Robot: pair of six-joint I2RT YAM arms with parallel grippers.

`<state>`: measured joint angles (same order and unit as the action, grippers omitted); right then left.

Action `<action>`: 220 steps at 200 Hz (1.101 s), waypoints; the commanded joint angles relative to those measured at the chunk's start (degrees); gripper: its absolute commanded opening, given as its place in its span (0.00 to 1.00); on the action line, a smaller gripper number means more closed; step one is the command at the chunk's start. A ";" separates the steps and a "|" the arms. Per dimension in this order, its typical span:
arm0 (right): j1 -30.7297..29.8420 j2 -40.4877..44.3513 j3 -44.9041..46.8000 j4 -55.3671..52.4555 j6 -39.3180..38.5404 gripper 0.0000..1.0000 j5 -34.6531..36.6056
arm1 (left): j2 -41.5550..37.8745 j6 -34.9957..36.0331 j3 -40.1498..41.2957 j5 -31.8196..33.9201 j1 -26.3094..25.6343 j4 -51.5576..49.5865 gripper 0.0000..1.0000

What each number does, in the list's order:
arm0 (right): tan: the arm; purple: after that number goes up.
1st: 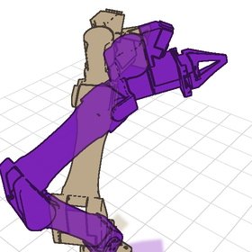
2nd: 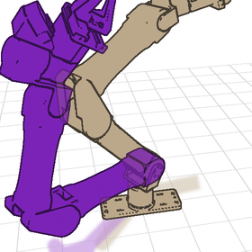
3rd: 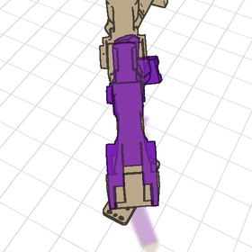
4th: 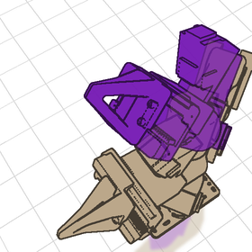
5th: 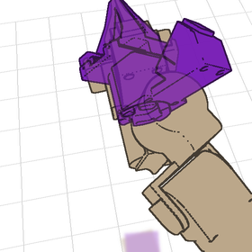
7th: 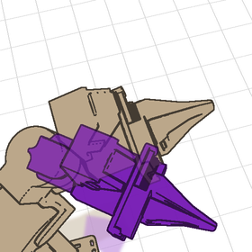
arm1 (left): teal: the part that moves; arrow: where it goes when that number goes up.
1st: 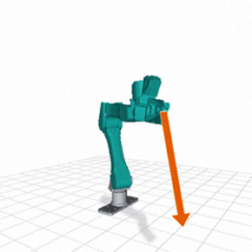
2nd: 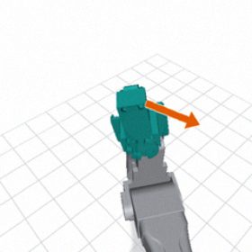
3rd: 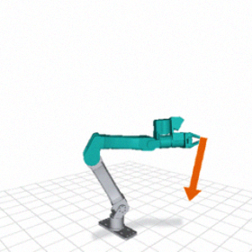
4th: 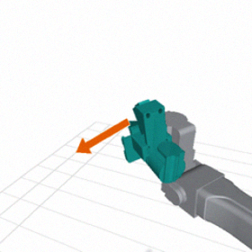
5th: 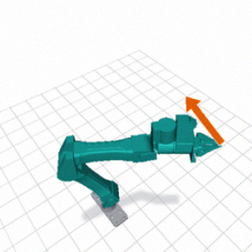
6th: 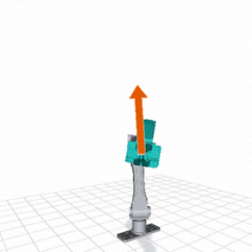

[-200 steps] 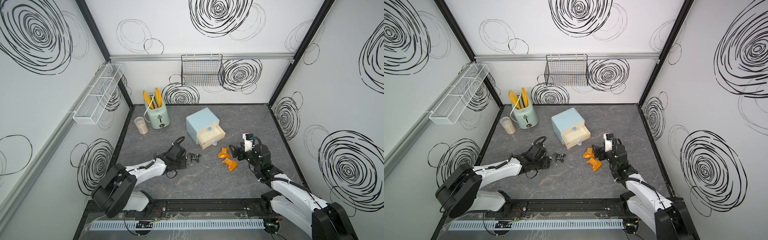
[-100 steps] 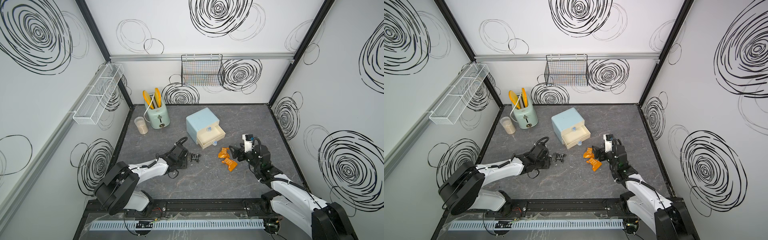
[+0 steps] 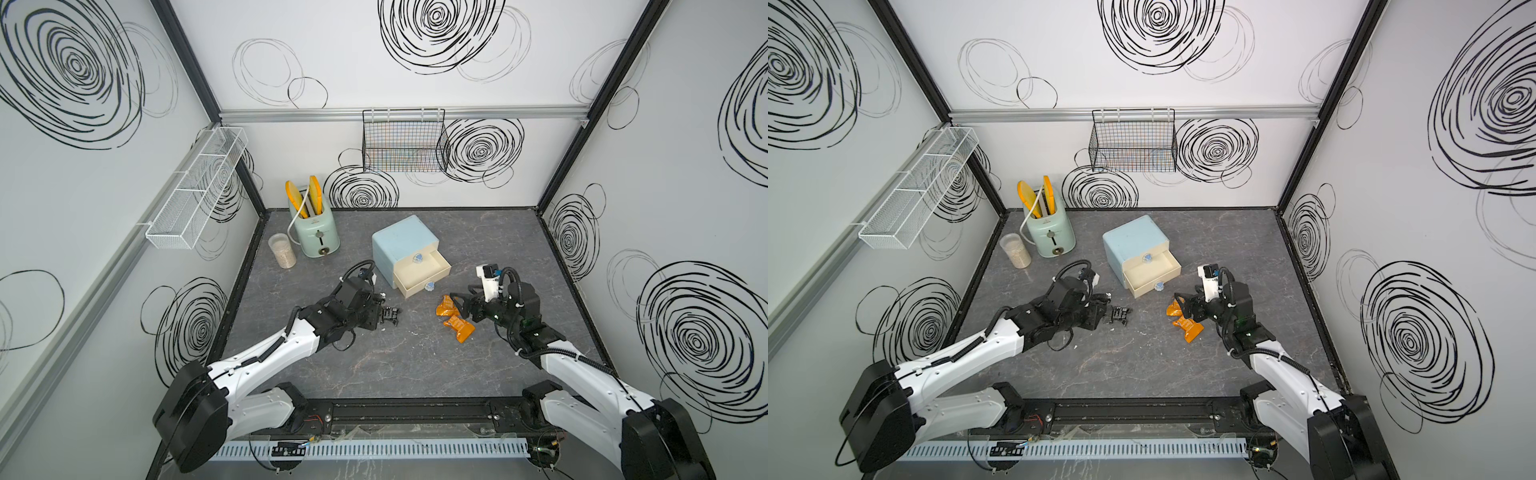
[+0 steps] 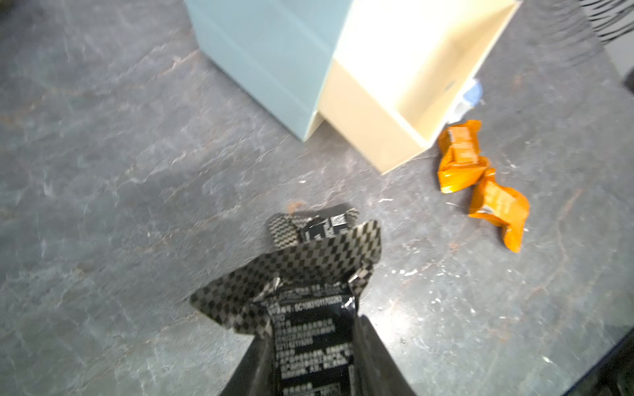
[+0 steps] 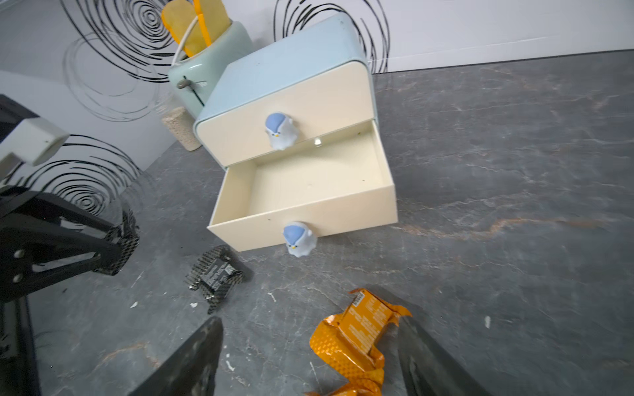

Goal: Place the cookies into the drawer by color
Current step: Pick up the cookie at the center of the board.

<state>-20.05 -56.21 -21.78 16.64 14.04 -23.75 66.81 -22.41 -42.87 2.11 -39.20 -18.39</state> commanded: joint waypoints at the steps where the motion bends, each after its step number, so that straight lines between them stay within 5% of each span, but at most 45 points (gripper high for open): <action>1: -0.06 -1.22 -3.73 -2.49 -0.39 0.81 -10.35 | 0.51 6.15 -4.92 -1.05 -2.74 -3.78 0.17; 57: -2.55 -6.42 -10.77 -7.16 0.41 0.73 -22.20 | 7.54 14.61 -13.03 3.00 -10.80 -7.71 0.18; 220: -9.70 -14.71 -15.73 -7.88 1.34 0.44 -23.72 | 11.66 16.48 -16.49 -0.67 -14.50 -4.81 0.19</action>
<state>-29.08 -70.15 -35.59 7.88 15.31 -46.33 77.82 -6.79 -57.58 2.79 -53.28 -25.47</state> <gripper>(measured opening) 0.453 0.362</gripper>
